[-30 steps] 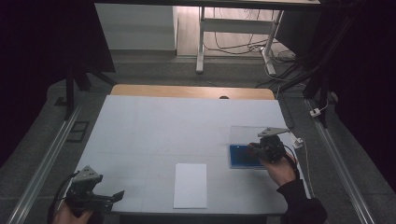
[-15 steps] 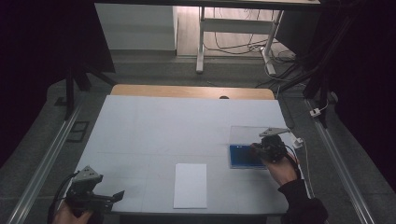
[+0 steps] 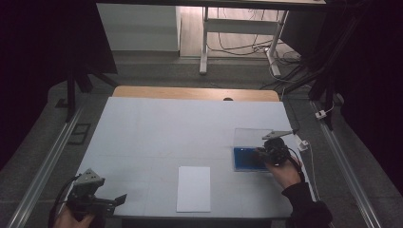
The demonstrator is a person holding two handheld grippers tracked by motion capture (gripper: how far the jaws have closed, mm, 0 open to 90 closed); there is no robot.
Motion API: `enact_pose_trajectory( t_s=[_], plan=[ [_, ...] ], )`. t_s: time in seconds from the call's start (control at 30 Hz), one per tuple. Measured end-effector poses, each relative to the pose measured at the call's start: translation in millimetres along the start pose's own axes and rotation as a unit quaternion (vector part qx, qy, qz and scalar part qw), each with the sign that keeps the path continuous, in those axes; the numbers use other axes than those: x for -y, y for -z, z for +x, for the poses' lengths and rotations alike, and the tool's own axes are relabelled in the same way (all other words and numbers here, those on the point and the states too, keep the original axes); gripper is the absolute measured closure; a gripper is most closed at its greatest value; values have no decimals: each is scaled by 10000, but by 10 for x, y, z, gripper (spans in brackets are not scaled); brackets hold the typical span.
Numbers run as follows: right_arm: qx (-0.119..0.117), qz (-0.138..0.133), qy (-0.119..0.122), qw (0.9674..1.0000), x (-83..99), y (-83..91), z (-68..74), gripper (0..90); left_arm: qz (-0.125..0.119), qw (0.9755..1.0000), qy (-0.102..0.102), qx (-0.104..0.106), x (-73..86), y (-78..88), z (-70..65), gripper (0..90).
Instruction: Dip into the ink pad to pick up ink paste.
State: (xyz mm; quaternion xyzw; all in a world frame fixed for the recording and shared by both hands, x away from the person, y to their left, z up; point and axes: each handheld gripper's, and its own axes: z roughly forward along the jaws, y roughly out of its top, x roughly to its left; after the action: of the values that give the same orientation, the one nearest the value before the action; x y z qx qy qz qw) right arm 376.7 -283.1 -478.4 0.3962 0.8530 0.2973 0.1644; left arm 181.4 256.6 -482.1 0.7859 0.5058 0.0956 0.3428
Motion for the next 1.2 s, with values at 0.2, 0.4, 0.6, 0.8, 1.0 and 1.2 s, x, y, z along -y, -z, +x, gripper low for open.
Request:
enact_pose_trajectory(
  t_s=[0.2, 0.4, 0.6, 0.8, 1.0, 1.2],
  plan=[
    [211, 84, 260, 9994, -17, -12, 98, 807, 38, 10000, 4, -7, -6, -9, 2, 0],
    [156, 39, 168, 9997, -1, -13, 68, 808, 37, 10000, 13, 2, -6, -9, 5, 0],
    [-141, -89, -292, 9994, 43, -6, -59, 810, 12, 10000, 3, 2, -3, -7, 9, 0],
    [110, -9, 43, 9999, 13, -11, 33, 810, 29, 10000, 17, 4, -5, -8, 7, 0],
    [70, -31, -19, 10000, 19, -9, 18, 809, 28, 10000, 17, 9, -5, -8, 7, 0],
    [-82, -68, -149, 9998, 33, 0, -29, 807, 28, 10000, 17, 10, -5, -6, 10, 0]
  ],
)
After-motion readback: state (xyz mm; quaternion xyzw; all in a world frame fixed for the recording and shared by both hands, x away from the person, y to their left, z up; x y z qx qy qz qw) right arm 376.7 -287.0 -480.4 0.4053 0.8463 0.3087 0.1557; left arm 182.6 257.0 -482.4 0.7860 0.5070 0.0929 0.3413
